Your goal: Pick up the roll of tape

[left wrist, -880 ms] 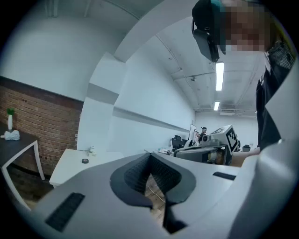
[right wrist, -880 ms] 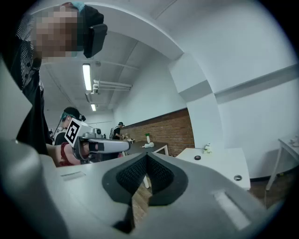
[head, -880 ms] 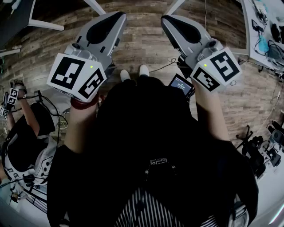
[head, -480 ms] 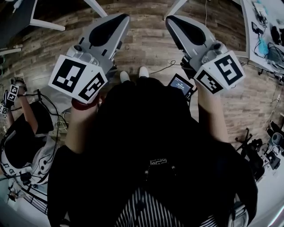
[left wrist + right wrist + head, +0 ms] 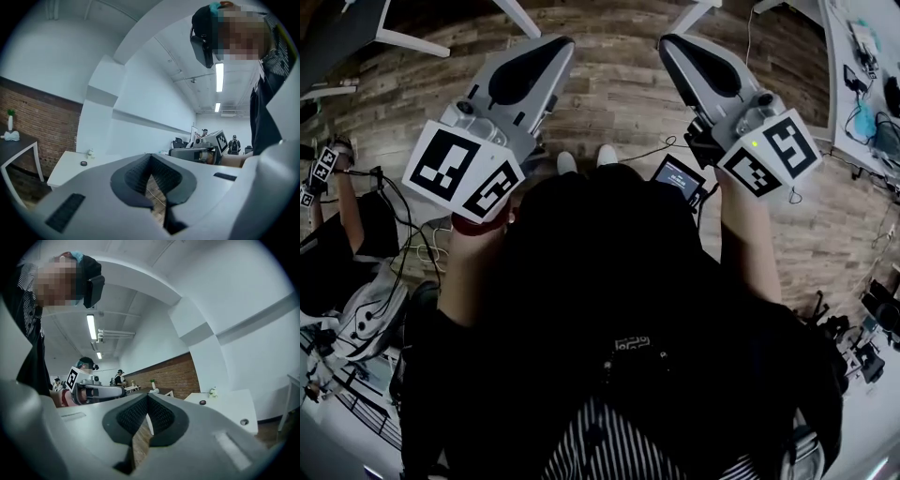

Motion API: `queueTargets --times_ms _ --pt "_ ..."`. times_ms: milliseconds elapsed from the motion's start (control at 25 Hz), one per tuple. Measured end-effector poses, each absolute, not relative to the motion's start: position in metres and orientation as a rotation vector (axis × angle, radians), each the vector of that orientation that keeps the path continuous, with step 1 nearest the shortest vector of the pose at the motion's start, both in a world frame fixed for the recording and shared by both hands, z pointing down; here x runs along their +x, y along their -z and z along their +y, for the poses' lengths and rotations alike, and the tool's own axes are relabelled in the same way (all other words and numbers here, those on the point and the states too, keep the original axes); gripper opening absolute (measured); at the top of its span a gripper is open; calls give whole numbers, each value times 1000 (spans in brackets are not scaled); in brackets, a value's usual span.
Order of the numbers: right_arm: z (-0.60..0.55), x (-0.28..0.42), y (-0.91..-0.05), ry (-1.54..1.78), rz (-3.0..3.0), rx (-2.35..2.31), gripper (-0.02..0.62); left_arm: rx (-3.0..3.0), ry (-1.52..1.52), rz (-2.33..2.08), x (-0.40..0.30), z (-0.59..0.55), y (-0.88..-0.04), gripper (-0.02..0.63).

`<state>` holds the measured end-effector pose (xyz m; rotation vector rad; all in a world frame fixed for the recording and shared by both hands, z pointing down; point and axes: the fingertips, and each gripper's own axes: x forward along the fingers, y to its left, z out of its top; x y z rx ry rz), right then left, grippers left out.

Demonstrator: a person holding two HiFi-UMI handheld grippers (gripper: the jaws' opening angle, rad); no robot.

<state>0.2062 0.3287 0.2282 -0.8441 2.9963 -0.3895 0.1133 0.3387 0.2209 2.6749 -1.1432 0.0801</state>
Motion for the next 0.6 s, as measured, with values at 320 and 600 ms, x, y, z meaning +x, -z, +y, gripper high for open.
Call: queueTargets --times_ms 320,600 --pt "320 209 -226 352 2996 -779 2 2668 -147 -1202 115 332 -222 5" --pt "304 215 -231 374 3006 -795 2 2702 -138 -1129 127 312 -219 6"
